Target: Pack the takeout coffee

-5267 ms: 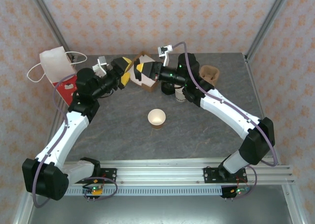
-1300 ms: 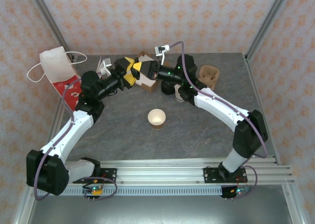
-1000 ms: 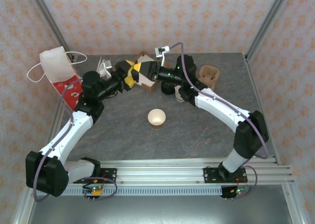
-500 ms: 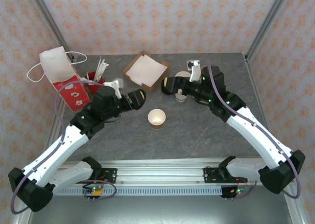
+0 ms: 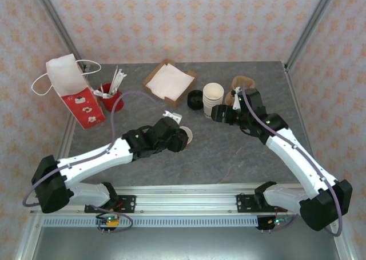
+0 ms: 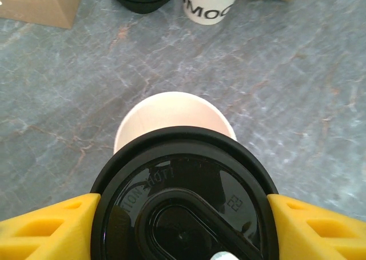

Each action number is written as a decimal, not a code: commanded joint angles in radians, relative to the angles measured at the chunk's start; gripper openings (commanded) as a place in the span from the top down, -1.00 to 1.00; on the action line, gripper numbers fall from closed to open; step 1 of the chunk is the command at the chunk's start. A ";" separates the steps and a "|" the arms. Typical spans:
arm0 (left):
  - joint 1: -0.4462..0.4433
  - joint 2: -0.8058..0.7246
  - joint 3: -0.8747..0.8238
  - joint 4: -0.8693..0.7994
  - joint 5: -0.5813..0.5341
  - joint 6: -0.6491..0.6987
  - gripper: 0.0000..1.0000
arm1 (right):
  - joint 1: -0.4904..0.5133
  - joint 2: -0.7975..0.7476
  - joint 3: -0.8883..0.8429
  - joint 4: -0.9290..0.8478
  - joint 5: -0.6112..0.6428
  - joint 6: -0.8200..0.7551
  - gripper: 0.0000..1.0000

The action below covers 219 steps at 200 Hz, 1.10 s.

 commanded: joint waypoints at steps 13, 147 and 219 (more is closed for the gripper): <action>-0.005 0.083 0.079 -0.001 -0.088 0.076 -0.36 | -0.011 -0.039 -0.041 0.014 0.036 0.011 -0.67; -0.003 0.235 0.120 0.067 -0.088 0.102 -0.37 | -0.015 -0.036 -0.069 0.038 0.018 0.017 -0.68; -0.001 0.254 0.102 0.091 -0.099 0.094 -0.37 | -0.014 -0.036 -0.073 0.044 0.005 0.023 -0.68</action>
